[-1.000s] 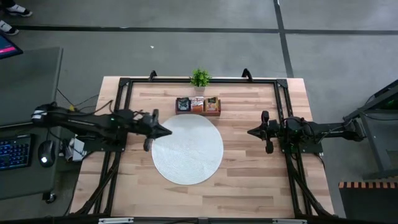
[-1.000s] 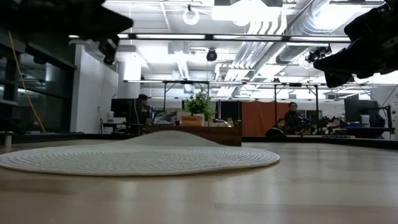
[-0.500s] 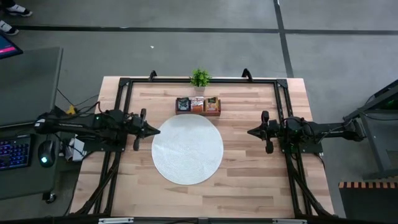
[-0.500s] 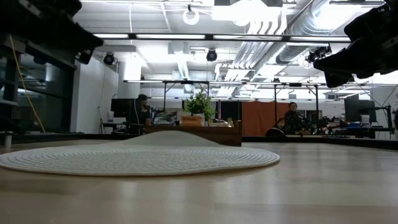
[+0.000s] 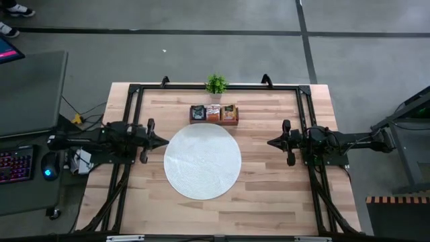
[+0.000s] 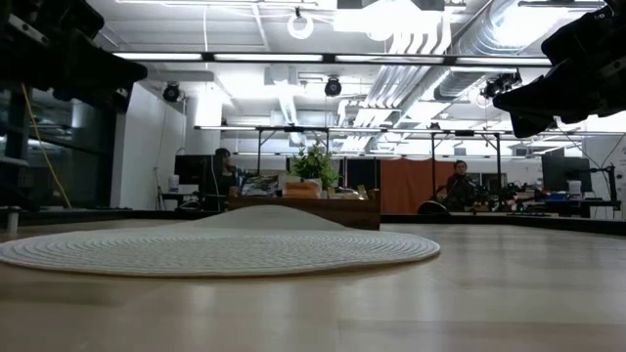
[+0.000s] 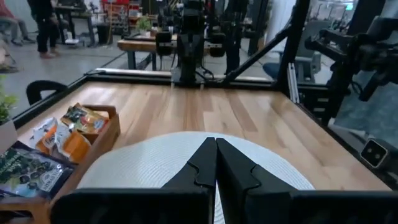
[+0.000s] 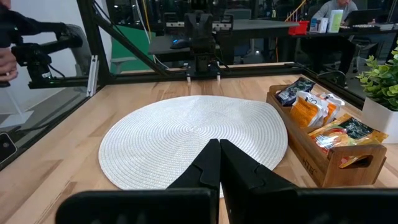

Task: Pick & Place Tea
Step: Return to Home Position

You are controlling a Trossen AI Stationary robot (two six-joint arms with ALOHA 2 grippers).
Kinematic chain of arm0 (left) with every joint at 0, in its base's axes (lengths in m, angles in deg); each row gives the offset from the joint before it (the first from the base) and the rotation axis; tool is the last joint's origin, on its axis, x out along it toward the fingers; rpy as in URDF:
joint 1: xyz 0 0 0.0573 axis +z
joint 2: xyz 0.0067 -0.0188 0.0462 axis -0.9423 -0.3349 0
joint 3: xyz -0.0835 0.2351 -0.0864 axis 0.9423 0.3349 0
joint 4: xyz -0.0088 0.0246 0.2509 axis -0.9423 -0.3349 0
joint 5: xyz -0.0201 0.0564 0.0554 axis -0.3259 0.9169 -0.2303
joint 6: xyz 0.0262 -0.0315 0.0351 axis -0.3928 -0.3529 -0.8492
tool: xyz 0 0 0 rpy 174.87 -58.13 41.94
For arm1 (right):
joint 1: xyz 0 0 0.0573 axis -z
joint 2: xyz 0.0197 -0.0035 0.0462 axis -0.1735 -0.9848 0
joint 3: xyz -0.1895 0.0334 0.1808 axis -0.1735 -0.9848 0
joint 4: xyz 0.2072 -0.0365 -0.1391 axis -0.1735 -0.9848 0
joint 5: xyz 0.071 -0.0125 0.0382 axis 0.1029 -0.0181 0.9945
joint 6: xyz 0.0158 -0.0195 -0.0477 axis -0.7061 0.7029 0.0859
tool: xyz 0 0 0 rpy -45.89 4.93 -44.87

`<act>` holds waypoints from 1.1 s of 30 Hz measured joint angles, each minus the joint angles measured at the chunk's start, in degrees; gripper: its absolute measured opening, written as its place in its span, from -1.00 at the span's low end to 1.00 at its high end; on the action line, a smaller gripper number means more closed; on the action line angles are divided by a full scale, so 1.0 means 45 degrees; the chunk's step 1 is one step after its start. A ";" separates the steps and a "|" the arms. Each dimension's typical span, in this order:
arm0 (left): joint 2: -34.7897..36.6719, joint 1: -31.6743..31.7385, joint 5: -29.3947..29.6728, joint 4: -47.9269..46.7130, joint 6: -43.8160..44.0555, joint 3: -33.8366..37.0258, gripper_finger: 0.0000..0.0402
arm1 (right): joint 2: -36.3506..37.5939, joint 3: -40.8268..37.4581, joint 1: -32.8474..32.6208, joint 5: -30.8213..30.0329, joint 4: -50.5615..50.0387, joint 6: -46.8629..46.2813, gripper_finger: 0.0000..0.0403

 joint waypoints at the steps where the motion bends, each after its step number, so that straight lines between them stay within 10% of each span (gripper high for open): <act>1: 0.0287 0.0000 -0.0069 -0.0022 0.0002 0.0130 -1.00 | 0.0000 0.0000 -0.0002 0.0000 0.0000 -0.0003 -1.00; 11: 0.0664 0.0002 -0.1775 0.3025 -0.0696 0.1351 -1.00 | 0.0000 0.0000 -0.0001 0.0000 -0.0005 -0.0002 -1.00; 33: 0.0664 0.0000 0.0171 0.1570 -0.1777 0.1398 -1.00 | 0.0000 0.0000 -0.0002 0.0000 -0.0001 0.0000 -1.00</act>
